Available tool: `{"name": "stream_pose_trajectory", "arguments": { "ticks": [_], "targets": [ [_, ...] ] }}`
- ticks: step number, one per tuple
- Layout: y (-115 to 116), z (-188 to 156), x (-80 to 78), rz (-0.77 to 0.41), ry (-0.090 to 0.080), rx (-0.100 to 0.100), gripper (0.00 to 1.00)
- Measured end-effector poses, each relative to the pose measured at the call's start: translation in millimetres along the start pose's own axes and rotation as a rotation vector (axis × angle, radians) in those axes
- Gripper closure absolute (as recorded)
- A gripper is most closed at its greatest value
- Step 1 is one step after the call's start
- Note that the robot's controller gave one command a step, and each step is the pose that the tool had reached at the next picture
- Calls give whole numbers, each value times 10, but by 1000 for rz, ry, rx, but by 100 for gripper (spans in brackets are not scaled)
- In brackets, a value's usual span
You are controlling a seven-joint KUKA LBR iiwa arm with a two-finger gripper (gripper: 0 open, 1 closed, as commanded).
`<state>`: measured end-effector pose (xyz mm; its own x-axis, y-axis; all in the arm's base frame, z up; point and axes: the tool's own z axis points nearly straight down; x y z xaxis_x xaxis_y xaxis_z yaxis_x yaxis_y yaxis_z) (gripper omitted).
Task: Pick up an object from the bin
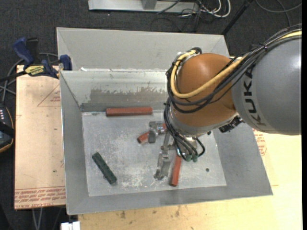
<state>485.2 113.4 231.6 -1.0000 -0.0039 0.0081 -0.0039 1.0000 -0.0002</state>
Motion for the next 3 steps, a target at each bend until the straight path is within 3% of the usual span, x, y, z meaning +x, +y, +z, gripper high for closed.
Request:
{"name": "stream_pose_trajectory", "arguments": {
  "ticks": [1, 2, 3],
  "targets": [
    [-195, 407, -725, 57, -11, -1, 0],
    [-996, 1576, -1350, 32, -8, 1, 0],
    [-955, 1528, -1352, 28, -11, -2, 100]
  ]
}}
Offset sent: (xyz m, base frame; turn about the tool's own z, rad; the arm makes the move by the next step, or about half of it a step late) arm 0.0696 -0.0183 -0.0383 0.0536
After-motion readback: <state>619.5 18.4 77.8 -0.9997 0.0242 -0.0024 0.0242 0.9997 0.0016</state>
